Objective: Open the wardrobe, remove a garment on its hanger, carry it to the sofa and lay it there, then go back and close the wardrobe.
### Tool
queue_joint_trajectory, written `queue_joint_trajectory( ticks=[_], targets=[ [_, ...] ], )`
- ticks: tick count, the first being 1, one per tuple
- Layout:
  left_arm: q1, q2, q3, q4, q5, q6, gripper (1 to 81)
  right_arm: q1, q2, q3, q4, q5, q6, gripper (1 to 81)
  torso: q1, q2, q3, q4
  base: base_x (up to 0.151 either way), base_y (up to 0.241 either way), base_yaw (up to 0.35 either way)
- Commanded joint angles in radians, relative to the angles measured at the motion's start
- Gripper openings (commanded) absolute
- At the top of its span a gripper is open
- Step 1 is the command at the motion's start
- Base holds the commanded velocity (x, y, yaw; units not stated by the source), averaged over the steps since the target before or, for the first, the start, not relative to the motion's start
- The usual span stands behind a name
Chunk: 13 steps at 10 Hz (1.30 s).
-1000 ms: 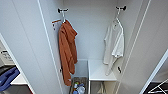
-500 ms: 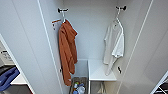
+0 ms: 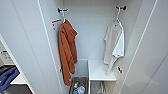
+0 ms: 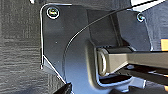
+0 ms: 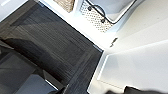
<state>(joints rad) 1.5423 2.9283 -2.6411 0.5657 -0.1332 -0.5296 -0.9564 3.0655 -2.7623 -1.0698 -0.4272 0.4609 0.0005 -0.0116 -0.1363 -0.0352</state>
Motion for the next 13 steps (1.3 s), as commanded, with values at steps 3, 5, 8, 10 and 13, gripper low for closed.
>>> queue_joint_trajectory(
  ticks=[3, 5, 8, 10, 13],
  targets=[
    [-0.017, -0.004, -0.002, 0.013, 0.046, 0.011, 81.1, 0.242, -0.205, -0.054, 0.195, -0.056, 0.12, 81.1, 0.0, 0.0, 0.0, 0.0, 0.0, 0.0, 0.0],
    [-0.017, -0.003, -0.002, 0.011, 0.044, 0.011, 81.1, 0.203, -0.236, -0.058, 0.226, -0.056, 0.174, 81.1, 0.0, 0.0, 0.0, 0.0, 0.0, 0.0, 0.0],
    [-0.017, -0.006, -0.002, 0.011, 0.044, 0.011, 81.1, 0.074, -0.262, -0.054, 0.252, 0.013, 0.249, 81.1, 0.001, 0.0, 0.0, 0.0, 0.0, 0.0, 0.0],
    [-0.017, -0.006, -0.002, 0.013, 0.043, 0.011, 81.1, -0.011, -0.259, -0.026, 0.257, 0.085, 0.246, 81.1, 0.001, 0.0, 0.0, 0.0, 0.0, 0.0, 0.0],
    [-0.017, -0.007, -0.002, 0.013, 0.035, 0.011, 81.1, -0.132, -0.262, 0.107, 0.26, 0.137, 0.24, 81.1, 0.001, 0.0, 0.0, 0.0, 0.0, 0.0, 0.0]
  ],
)
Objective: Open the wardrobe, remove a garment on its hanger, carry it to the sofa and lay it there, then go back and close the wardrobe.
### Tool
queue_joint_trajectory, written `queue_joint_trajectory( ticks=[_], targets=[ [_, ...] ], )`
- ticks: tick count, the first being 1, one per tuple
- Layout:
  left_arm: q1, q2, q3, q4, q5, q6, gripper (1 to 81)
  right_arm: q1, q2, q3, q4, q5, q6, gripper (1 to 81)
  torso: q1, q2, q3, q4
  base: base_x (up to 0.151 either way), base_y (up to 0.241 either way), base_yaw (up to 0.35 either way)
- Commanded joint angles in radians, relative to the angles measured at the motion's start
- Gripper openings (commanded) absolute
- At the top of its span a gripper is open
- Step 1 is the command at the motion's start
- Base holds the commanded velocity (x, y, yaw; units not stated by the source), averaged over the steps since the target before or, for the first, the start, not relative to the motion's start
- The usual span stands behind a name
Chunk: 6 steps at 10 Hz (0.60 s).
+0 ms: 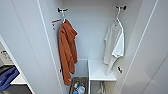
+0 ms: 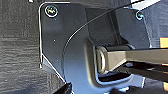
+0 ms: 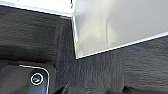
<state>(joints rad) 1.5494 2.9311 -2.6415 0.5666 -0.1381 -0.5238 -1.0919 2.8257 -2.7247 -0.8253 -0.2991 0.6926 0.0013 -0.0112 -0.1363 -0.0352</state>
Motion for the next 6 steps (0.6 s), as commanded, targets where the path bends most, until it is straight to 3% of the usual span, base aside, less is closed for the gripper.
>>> queue_joint_trajectory(
  ticks=[1, 4, 6],
  targets=[
    [-0.024, -0.01, -0.002, 0.012, 0.04, 0.005, 81.1, -0.048, -0.02, 0.108, 0.015, 0.043, 0.013, 81.1, 0.0, 0.0, 0.0, 0.0, 0.0, 0.0, 0.0],
    [-0.03, -0.007, -0.002, 0.013, 0.038, 0.005, 81.1, -0.236, 0.019, 0.198, 0.008, 0.13, 0.01, 81.1, 0.0, 0.0, 0.0, 0.0, 0.0, 0.0, 0.0],
    [-0.031, 0.01, 0.001, -0.007, 0.038, -0.008, 81.1, -0.303, 0.063, 0.172, 0.015, 0.176, 0.016, 81.1, 0.0, 0.0, 0.0, 0.0, 0.0, 0.0, 0.0]
  ],
)
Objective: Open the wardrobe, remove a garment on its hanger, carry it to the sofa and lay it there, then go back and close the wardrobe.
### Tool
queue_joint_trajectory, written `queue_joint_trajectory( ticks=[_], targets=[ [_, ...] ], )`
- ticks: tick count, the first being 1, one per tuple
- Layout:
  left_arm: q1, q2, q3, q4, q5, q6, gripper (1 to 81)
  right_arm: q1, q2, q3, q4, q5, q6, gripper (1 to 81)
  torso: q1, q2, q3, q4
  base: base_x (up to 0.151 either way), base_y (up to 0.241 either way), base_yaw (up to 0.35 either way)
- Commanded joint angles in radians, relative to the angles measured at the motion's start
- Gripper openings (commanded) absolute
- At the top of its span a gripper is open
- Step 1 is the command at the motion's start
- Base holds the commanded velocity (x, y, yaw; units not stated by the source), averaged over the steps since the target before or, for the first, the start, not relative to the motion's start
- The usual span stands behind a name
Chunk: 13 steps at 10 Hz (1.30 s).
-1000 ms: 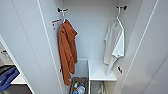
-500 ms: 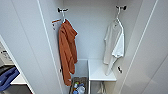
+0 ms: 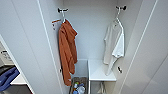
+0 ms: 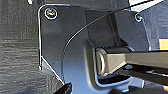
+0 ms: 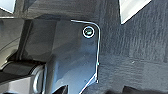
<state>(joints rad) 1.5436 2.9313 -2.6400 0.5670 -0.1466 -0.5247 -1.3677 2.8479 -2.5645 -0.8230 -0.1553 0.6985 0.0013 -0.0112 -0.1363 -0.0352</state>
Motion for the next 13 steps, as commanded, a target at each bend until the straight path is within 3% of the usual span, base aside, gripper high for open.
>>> queue_joint_trajectory(
  ticks=[1, 2, 3, 4, 5, 6, 7, 8, 9, 10, 11, 12, 13],
  targets=[
    [-0.026, 0.013, 0.002, -0.007, 0.058, -0.008, 81.1, -0.051, 0.055, 0.004, 0.018, 0.034, 0.015, 81.1, 0.0, 0.0, 0.0, 0.0, 0.0, 0.0, 0.0],
    [-0.026, 0.01, 0.0, -0.006, 0.099, -0.009, 81.1, -0.068, 0.061, 0.014, 0.057, 0.031, 0.019, 81.1, 0.0, 0.0, 0.0, 0.0, 0.0, 0.0, 0.0],
    [-0.024, 0.004, -0.005, -0.01, 0.198, -0.011, 81.1, -0.086, 0.073, 0.008, 0.067, 0.031, 0.019, 81.1, 0.0, 0.0, 0.0, 0.0, 0.0, 0.0, 0.0],
    [-0.024, -0.006, -0.006, -0.024, 0.234, -0.011, 81.1, -0.089, 0.081, -0.002, 0.07, 0.034, 0.015, 81.1, 0.0, 0.0, 0.0, 0.0, 0.0, 0.0, 0.0],
    [-0.024, -0.016, -0.006, -0.024, 0.232, -0.008, 81.1, -0.088, 0.086, -0.002, 0.079, 0.026, 0.009, 81.1, 0.0, 0.0, 0.0, 0.0, 0.0, 0.0, 0.0],
    [-0.021, -0.021, -0.003, -0.01, 0.223, 0.006, 81.1, -0.087, 0.087, -0.006, 0.154, 0.019, -0.011, 81.1, 0.0, 0.0, 0.0, 0.0, 0.0, 0.0, 0.0],
    [-0.026, -0.012, -0.006, -0.012, 0.225, 0.021, 81.1, -0.091, 0.086, -0.012, 0.228, 0.019, -0.103, 81.1, -0.001, 0.0, 0.0, 0.0, 0.0, 0.0, 0.0],
    [-0.029, 0.0, -0.006, -0.027, 0.236, 0.085, 81.1, -0.092, 0.086, -0.026, 0.391, 0.028, -0.275, 81.1, -0.001, 0.0, 0.001, 0.0, 0.0, 0.0, 0.0],
    [-0.036, 0.003, -0.005, -0.079, 0.231, 0.196, 81.1, -0.09, 0.086, -0.04, 0.547, 0.03, -0.431, 81.1, -0.001, 0.0, 0.001, 0.0, 0.0, 0.0, 0.0],
    [-0.038, 0.003, -0.003, -0.186, 0.223, 0.314, 81.1, -0.087, 0.086, -0.045, 0.653, 0.03, -0.535, 81.1, -0.001, 0.0, 0.001, 0.0, 0.0, 0.0, 0.0],
    [-0.041, -0.001, 0.0, -0.272, 0.217, 0.421, 81.1, -0.089, 0.09, -0.045, 0.731, 0.03, -0.612, 81.1, -0.001, 0.0, 0.001, 0.0, 0.0, 0.0, 0.0],
    [-0.041, 0.005, 0.002, -0.324, 0.205, 0.496, 81.1, -0.089, 0.096, -0.045, 0.769, 0.02, -0.628, 81.1, -0.001, 0.0, 0.001, 0.0, 0.0, 0.0, 0.0],
    [-0.049, 0.019, -0.006, -0.335, 0.212, 0.491, 81.1, -0.094, 0.099, -0.046, 0.763, 0.022, -0.629, 81.1, -0.001, 0.0, 0.001, 0.0, 0.0, 0.0, 0.0]
  ],
)
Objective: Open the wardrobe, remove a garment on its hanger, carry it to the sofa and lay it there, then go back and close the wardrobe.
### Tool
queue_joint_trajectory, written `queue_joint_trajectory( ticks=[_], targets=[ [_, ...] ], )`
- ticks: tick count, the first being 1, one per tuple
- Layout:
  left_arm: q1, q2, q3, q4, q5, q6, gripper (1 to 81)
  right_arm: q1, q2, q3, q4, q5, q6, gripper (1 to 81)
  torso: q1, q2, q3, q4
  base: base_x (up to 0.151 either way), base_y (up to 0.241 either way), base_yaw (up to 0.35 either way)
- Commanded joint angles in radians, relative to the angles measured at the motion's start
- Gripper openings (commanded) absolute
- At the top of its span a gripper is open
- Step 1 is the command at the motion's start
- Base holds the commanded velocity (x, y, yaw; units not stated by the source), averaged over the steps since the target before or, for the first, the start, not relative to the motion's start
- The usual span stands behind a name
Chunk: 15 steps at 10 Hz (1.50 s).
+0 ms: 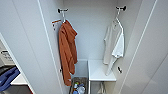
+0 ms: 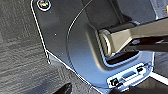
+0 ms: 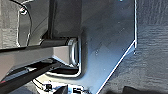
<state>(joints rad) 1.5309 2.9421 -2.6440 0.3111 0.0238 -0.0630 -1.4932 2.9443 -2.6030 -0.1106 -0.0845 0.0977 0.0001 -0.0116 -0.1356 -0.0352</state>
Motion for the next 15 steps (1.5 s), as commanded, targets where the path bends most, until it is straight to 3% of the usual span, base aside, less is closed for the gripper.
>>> queue_joint_trajectory(
  ticks=[1, 4, 5, 6, 7, 15],
  targets=[
    [-0.039, 0.017, -0.013, -0.079, 0.042, 0.029, 81.1, 0.032, 0.02, -0.008, 0.046, -0.054, -0.036, 81.1, 0.0, 0.0, 0.0, 0.0, 0.0, 0.0, 0.0],
    [-0.088, 0.06, -0.073, -0.075, 0.047, 0.032, 81.1, 0.03, 0.084, -0.069, 0.045, -0.048, -0.035, 81.1, 0.0, 0.0, 0.0, 0.0, 0.0, 0.0, 0.0],
    [-0.088, 0.078, -0.079, -0.073, 0.05, 0.035, 81.1, 0.029, 0.095, -0.089, 0.045, -0.038, -0.035, 81.1, 0.0, 0.0, 0.036, 0.0, 0.0, 0.0, 0.0],
    [-0.088, 0.08, -0.079, -0.076, 0.048, 0.037, 81.1, 0.029, 0.101, -0.1, 0.043, -0.038, -0.036, 81.1, 0.0, 0.0, 0.039, 0.0, 0.0, 0.0, 0.0],
    [-0.09, 0.078, -0.079, -0.076, 0.039, 0.037, 81.1, 0.029, 0.101, -0.101, 0.043, -0.037, -0.036, 81.1, 0.0, 0.0, 0.012, 0.0, 0.0, 0.0, 0.0],
    [-0.079, 0.045, -0.031, -0.07, 0.033, 0.042, 81.1, 0.03, 0.112, -0.097, 0.051, -0.031, -0.033, 81.1, 0.0, -0.001, 0.03, 0.0, 0.0, 0.0, 0.0]
  ],
)
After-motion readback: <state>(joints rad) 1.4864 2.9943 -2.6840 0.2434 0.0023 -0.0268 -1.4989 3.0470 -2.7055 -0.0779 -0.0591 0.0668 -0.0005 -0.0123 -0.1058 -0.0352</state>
